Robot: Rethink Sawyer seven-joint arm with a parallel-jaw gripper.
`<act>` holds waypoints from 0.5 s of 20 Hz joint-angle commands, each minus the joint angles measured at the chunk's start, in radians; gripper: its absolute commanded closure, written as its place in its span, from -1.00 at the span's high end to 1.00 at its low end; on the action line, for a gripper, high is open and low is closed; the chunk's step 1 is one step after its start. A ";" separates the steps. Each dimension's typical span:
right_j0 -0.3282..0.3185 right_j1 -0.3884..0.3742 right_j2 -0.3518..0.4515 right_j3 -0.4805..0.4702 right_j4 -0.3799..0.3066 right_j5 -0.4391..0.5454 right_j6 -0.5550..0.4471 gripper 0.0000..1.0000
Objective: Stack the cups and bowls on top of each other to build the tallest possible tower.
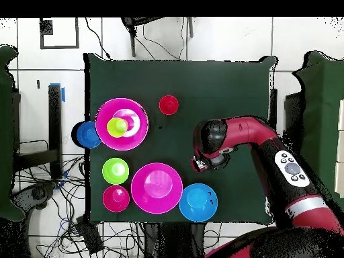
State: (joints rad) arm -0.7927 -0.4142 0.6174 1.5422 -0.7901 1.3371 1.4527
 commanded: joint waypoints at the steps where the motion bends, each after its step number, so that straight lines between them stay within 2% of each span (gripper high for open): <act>1: 0.009 0.023 0.006 0.026 -0.078 -0.071 -0.264 -1.00; 10: 0.006 0.021 0.007 0.025 -0.082 -0.091 -0.252 -1.00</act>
State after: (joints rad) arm -0.7927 -0.4120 0.6174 1.5422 -0.7911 1.3371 1.4527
